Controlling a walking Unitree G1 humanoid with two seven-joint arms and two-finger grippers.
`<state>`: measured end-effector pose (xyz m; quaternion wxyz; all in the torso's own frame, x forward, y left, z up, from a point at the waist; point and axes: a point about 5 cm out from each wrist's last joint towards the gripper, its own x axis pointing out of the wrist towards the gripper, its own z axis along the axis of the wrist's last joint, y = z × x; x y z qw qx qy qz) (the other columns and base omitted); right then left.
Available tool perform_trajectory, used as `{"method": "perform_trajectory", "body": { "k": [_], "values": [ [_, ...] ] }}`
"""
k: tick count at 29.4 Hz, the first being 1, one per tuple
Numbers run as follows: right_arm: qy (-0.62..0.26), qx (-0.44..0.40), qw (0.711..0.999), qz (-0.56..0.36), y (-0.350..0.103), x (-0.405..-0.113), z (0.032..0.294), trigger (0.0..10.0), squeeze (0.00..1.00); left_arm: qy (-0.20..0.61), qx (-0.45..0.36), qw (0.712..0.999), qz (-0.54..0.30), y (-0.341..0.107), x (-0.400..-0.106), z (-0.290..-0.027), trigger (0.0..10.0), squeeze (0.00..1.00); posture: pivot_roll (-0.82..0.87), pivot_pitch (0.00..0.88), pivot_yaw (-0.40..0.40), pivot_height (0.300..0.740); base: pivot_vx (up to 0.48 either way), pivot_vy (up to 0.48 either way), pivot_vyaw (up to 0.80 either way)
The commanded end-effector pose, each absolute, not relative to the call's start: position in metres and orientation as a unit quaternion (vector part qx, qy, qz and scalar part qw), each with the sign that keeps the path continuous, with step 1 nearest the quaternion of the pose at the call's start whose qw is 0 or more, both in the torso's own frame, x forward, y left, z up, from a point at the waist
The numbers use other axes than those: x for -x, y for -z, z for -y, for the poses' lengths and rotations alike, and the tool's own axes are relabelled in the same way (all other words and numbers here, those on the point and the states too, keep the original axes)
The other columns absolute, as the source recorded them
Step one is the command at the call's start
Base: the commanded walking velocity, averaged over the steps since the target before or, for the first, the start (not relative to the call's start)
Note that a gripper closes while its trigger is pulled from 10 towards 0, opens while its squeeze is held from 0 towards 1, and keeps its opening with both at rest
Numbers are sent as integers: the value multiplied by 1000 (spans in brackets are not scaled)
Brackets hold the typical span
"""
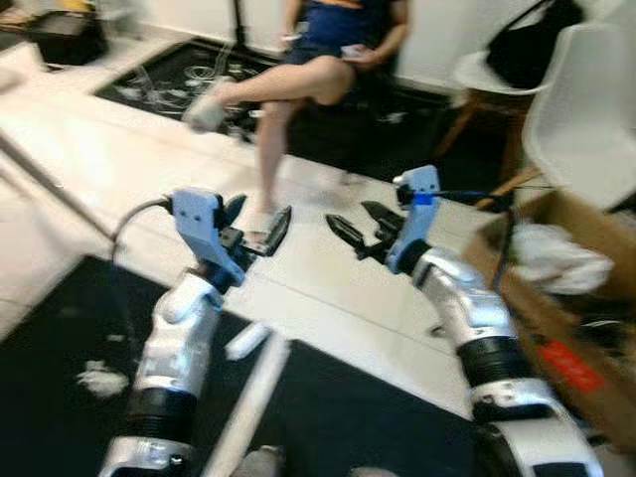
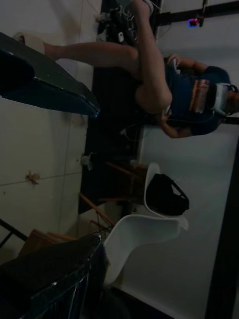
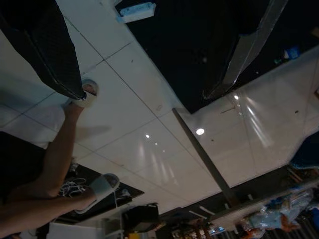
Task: Picking trash to rubbish bin
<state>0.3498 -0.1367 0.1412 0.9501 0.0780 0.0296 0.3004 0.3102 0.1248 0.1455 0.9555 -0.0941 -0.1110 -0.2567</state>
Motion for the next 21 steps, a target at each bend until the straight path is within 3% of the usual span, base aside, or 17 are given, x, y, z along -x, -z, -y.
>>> {"method": "perform_trajectory", "body": {
  "k": [1, 21],
  "values": [
    [-307, -76, 948, -28, -140, -349, 132, 10000, 0, 250, 93, 958, 105, -141, -309, -130, 10000, 0, -43, 0, -18, 740, 0, 0, 794],
    [-309, -77, 947, -26, -141, -349, 132, 10000, 0, 247, 98, 958, 105, -140, -309, -131, 10000, 0, -42, 0, -20, 740, 0, 0, 794]
  ]
}}
